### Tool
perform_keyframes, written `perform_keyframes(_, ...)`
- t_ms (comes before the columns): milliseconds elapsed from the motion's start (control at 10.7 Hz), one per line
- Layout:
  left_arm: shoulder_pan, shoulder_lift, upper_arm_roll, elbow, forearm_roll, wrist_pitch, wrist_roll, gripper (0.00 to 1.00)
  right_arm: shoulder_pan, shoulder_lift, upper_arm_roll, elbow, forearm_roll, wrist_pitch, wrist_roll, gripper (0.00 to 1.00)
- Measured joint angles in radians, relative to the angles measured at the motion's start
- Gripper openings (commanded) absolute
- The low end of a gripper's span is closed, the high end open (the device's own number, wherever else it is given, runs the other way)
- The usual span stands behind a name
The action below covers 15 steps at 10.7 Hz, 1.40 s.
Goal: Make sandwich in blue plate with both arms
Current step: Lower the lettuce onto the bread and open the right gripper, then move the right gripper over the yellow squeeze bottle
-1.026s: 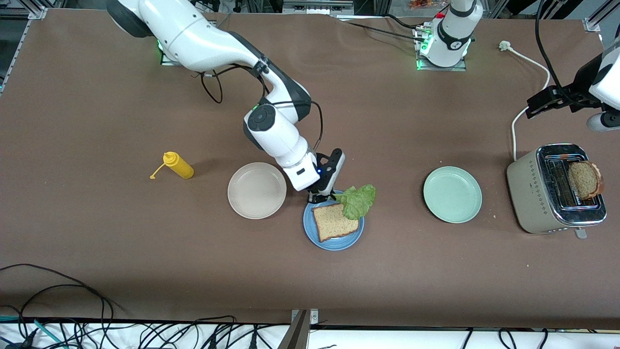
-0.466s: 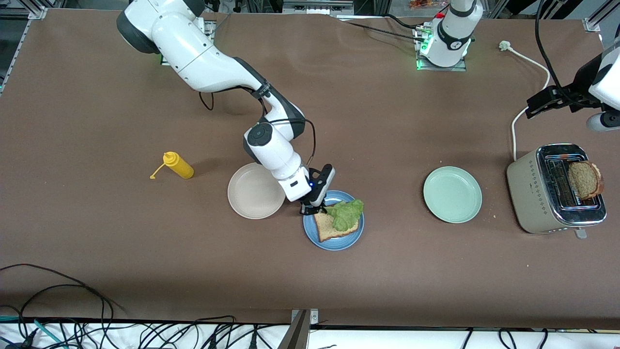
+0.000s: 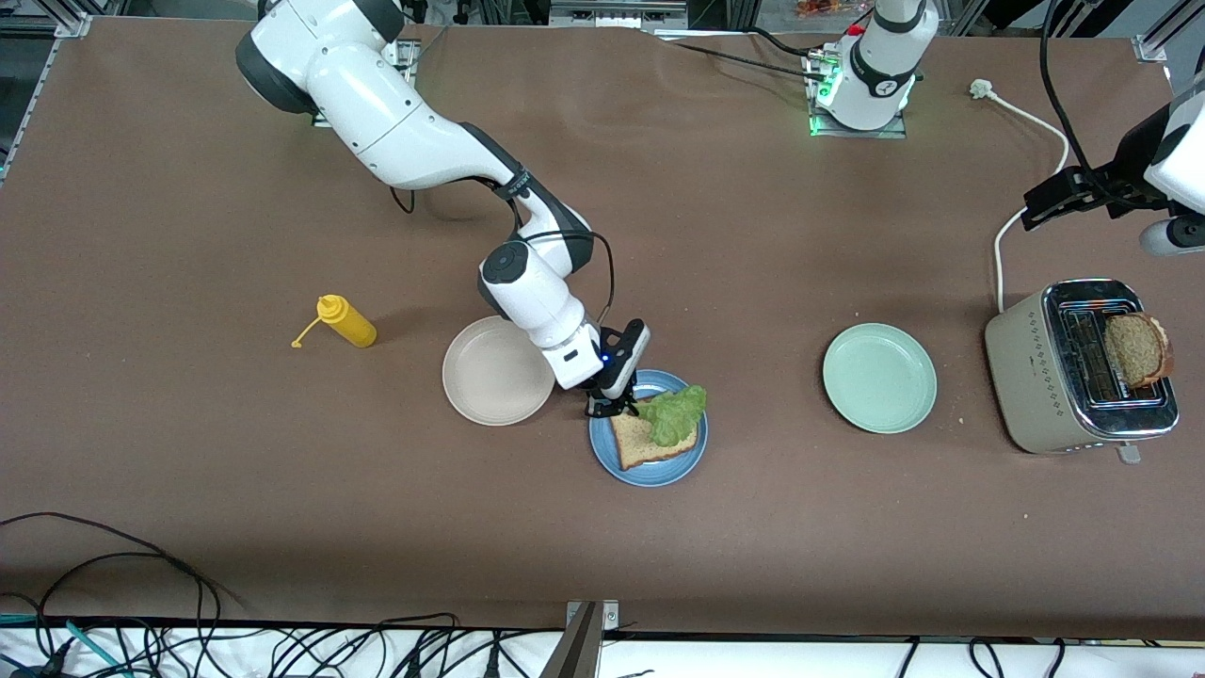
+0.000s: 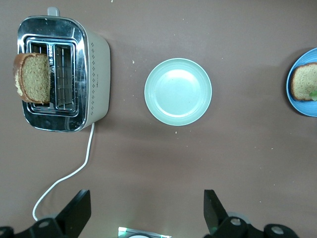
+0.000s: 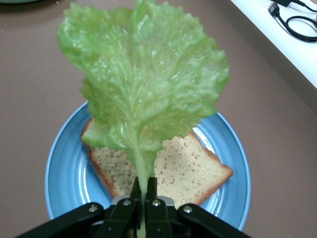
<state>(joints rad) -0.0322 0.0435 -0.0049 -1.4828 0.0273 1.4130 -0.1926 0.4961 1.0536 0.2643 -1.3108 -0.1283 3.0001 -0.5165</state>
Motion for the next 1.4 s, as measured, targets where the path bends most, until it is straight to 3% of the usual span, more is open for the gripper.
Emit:
perform_keyframes(93, 0.000, 0.000, 0.000, 0.000, 0.000, 0.000, 0.000, 1.00, 0.000, 0.001, 0.000, 0.000, 0.000, 0.003, 0.000, 0.31)
perform_keyframes(186, 0.000, 0.000, 0.000, 0.000, 0.000, 0.000, 0.000, 1.00, 0.000, 0.001, 0.000, 0.000, 0.000, 0.004, 0.000, 0.55)
perform_keyframes(280, 0.000, 0.000, 0.000, 0.000, 0.000, 0.000, 0.000, 1.00, 0.000, 0.001, 0.000, 0.000, 0.000, 0.005, 0.001, 0.68)
perform_keyframes(373, 0.000, 0.000, 0.000, 0.000, 0.000, 0.000, 0.000, 1.00, 0.000, 0.001, 0.000, 0.000, 0.000, 0.006, 0.001, 0.78)
perform_keyframes(559, 0.000, 0.000, 0.000, 0.000, 0.000, 0.000, 0.000, 1.00, -0.002, 0.001, 0.000, 0.000, 0.000, 0.009, 0.001, 0.87)
perform_keyframes(653, 0.000, 0.000, 0.000, 0.000, 0.000, 0.000, 0.000, 1.00, -0.003, 0.001, 0.000, 0.000, 0.000, 0.011, 0.001, 1.00)
perform_keyframes(1119, 0.000, 0.000, 0.000, 0.000, 0.000, 0.000, 0.000, 1.00, -0.029, -0.025, -0.001, -0.010, 0.001, 0.013, 0.003, 1.00)
perform_keyframes(1399, 0.000, 0.000, 0.000, 0.001, 0.000, 0.000, 0.000, 1.00, -0.097, -0.183, -0.001, -0.132, 0.001, -0.078, 0.006, 1.00)
